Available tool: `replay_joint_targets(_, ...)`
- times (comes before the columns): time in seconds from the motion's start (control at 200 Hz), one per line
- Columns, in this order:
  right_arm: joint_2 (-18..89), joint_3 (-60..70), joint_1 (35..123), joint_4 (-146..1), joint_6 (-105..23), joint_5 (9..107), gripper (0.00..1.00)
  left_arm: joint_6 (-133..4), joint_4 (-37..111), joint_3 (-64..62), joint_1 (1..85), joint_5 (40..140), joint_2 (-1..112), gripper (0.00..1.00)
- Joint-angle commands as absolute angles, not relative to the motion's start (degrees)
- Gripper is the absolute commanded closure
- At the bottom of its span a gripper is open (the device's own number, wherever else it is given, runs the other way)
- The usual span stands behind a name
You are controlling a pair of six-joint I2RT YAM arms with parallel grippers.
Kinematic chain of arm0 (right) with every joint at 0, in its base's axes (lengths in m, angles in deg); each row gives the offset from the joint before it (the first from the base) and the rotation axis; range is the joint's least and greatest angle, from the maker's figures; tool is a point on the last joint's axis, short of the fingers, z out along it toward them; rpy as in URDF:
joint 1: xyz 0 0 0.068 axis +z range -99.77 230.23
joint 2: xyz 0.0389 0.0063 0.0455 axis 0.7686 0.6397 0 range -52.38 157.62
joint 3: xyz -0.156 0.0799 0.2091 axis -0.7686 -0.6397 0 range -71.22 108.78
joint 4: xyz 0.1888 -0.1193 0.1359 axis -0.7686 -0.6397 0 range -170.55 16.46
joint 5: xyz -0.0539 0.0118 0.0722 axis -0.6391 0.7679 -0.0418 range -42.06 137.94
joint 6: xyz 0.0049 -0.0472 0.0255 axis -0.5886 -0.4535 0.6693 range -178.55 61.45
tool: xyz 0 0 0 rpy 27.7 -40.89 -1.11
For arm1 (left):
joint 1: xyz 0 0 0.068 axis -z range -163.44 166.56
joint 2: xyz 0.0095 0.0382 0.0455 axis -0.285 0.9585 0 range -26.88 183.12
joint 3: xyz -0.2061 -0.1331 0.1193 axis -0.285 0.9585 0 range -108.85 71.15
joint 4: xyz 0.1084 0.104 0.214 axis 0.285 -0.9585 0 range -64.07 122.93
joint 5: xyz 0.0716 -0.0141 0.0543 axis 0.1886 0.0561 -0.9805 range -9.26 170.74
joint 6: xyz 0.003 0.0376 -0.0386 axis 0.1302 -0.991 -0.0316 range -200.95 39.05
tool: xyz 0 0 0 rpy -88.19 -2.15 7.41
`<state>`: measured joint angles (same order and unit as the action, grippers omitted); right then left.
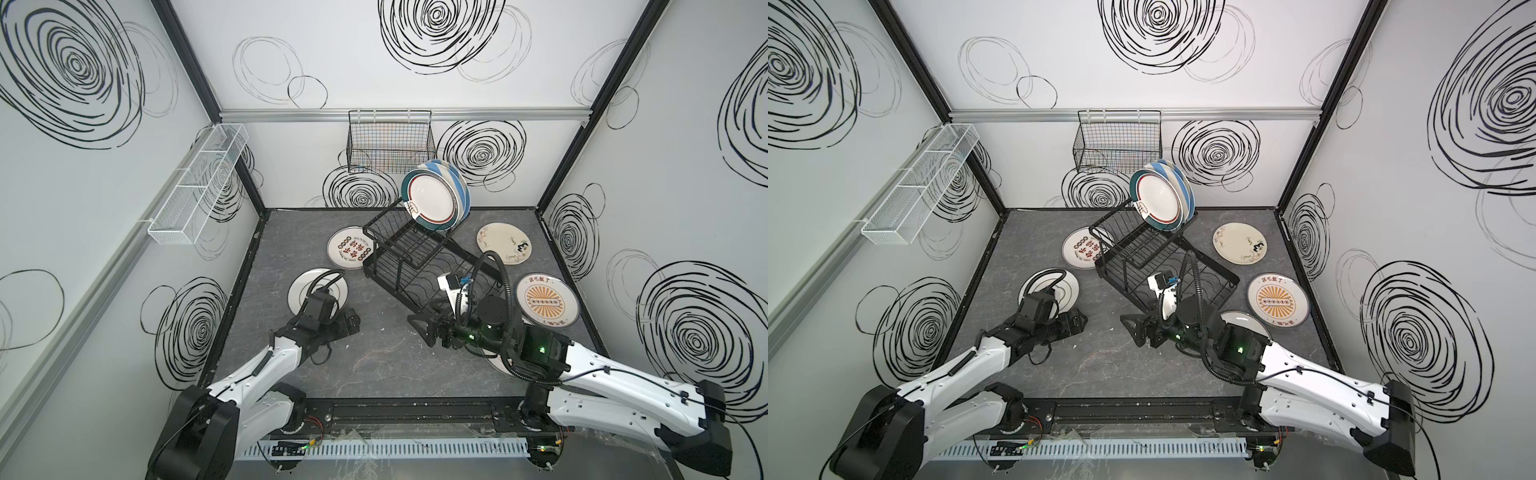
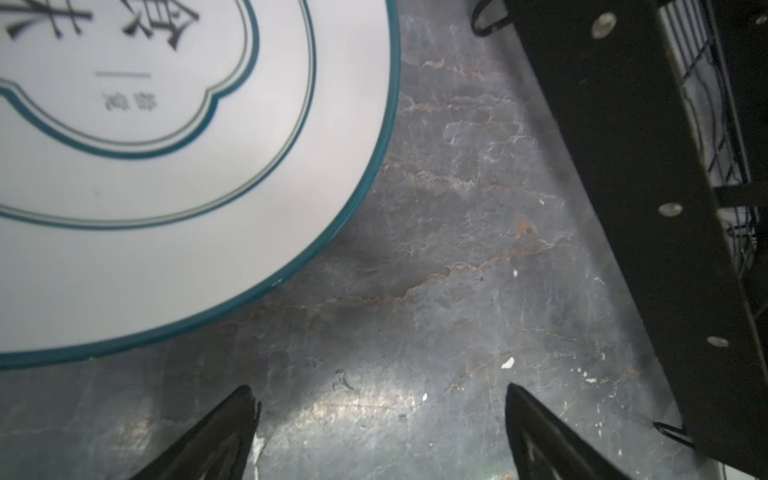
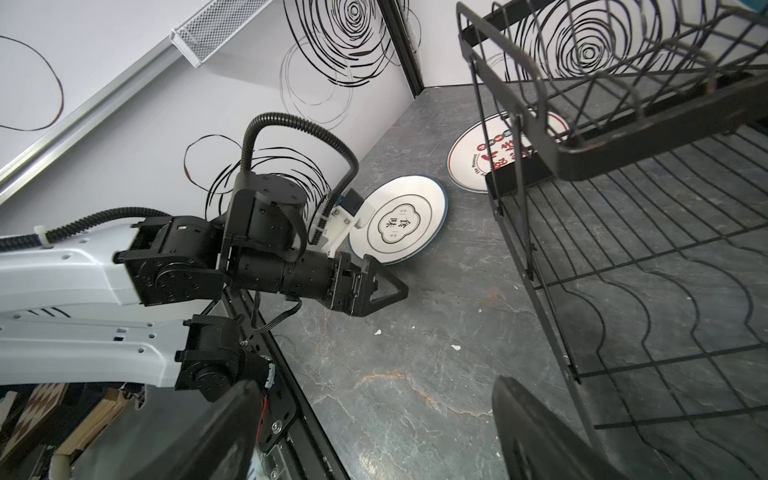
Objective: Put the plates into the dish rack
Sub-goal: 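Push the white plate with the green-lettered center toward the rack with the left gripper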
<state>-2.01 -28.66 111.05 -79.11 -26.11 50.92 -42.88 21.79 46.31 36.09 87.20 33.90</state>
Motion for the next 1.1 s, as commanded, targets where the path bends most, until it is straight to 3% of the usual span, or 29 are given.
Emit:
replay_joint_targets(0.0,-2.19,-29.22,111.67,-77.24,-23.50,48.13,0.09,-45.73,22.67,39.84,36.94,81.90,34.22,0.04)
replay_joint_targets(0.23,-3.90,-32.37,112.13,-75.44,-20.70,46.33,0.09,-52.68,23.75,34.49,36.26,75.56,43.45,0.04)
replay_joint_targets(0.395,-5.55,-32.67,112.52,-76.44,-19.98,44.38,0.09,-53.57,25.63,35.14,35.65,76.25,47.02,0.04)
replay_joint_targets(0.71,-8.26,-32.71,112.37,-80.54,-20.71,41.26,0.06,-52.32,28.37,39.56,35.51,79.79,48.37,0.04)
replay_joint_targets(1.091,-8.47,-30.73,110.45,-82.48,-21.73,40.19,0.06,-45.46,29.04,46.45,43.59,82.93,42.72,0.04)
